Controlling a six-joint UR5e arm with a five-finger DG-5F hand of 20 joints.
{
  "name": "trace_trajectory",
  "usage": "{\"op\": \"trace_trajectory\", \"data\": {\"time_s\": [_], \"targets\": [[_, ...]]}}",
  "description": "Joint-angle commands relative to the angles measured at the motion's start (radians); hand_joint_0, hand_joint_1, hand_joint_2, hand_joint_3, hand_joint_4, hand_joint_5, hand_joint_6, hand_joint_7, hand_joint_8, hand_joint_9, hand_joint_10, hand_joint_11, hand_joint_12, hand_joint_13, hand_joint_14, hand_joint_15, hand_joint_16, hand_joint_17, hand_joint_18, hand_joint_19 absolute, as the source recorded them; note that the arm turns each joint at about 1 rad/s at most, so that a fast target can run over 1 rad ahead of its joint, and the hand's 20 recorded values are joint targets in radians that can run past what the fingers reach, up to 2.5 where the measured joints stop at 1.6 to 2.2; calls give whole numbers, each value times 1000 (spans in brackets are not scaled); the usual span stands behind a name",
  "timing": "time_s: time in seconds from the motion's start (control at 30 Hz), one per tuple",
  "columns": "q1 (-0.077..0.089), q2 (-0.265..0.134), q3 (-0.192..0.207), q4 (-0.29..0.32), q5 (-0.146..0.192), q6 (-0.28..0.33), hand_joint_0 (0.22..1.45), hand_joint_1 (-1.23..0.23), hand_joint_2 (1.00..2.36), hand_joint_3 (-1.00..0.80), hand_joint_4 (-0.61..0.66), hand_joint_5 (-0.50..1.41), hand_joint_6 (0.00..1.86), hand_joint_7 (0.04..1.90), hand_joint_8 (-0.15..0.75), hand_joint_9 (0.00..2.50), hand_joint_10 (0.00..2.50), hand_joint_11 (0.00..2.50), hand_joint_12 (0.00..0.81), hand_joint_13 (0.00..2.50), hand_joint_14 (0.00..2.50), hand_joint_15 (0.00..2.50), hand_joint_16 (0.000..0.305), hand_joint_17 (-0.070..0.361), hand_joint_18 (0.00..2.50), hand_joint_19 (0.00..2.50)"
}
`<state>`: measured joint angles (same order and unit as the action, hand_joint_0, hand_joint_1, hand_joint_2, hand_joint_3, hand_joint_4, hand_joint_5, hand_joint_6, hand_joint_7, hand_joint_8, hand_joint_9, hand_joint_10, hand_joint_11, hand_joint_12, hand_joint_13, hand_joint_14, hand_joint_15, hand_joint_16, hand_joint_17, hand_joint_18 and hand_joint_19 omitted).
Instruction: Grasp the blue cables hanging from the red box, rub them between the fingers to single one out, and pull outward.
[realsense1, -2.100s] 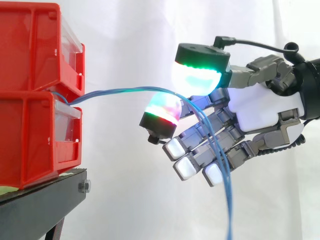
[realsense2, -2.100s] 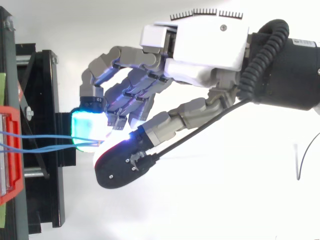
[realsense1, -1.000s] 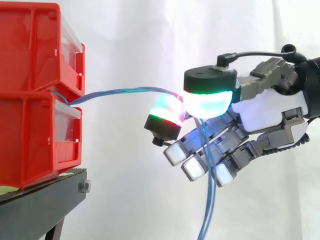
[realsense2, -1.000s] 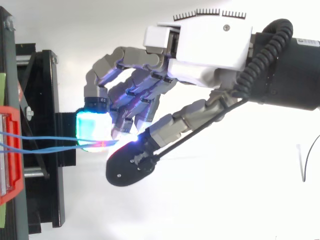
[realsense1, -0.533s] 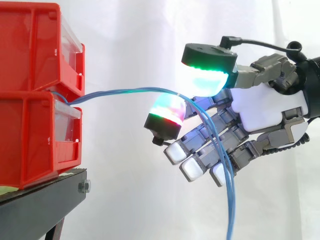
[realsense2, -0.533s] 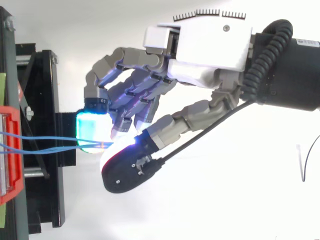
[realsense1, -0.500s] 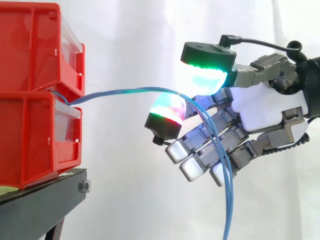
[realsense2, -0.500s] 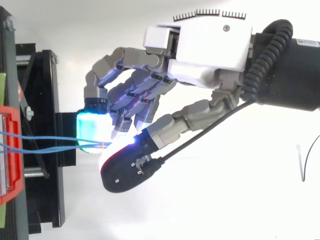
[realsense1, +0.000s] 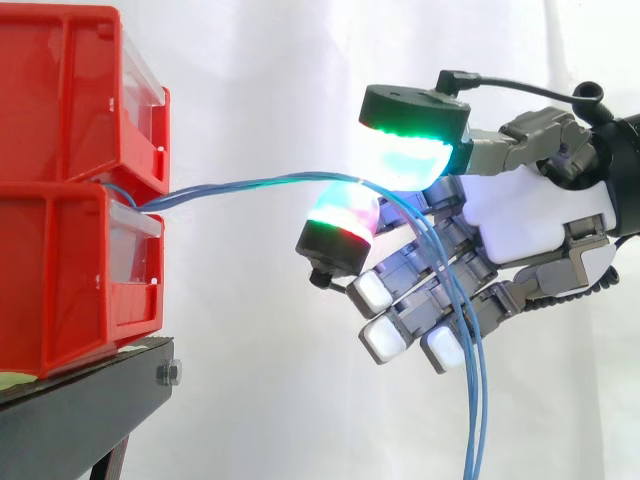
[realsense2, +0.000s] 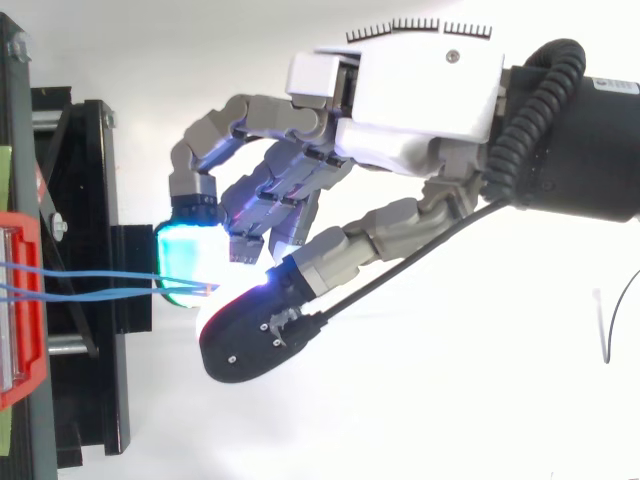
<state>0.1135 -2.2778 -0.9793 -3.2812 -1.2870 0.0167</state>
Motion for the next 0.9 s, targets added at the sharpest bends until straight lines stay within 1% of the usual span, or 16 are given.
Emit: {"op": "trace_trajectory", "data": {"time_s": [0.0,0.13,0.23,0.43,0.7,0.87], "targets": [[0,0,1,0,0,0,593,-813,1000,-500,31,-177,862,1101,329,810,20,850,401,805,19,550,56,126,848,643],[0,0,2,2,0,0,597,-814,1000,-500,39,-164,861,1141,328,828,18,857,398,804,17,552,55,125,847,646],[2,0,5,0,0,0,585,-780,1000,-500,38,-157,859,1144,332,845,18,843,400,808,17,556,56,125,846,654],[0,1,5,0,0,0,553,-765,1000,-500,51,-156,856,1137,338,843,18,836,407,815,18,564,57,128,845,668],[0,0,5,0,0,0,554,-752,1000,-500,39,-148,852,1150,339,888,19,827,408,822,17,567,57,129,853,668],[0,0,5,0,0,0,553,-731,1000,-500,59,-149,850,1156,346,892,18,823,411,825,17,558,57,129,854,669]]}}
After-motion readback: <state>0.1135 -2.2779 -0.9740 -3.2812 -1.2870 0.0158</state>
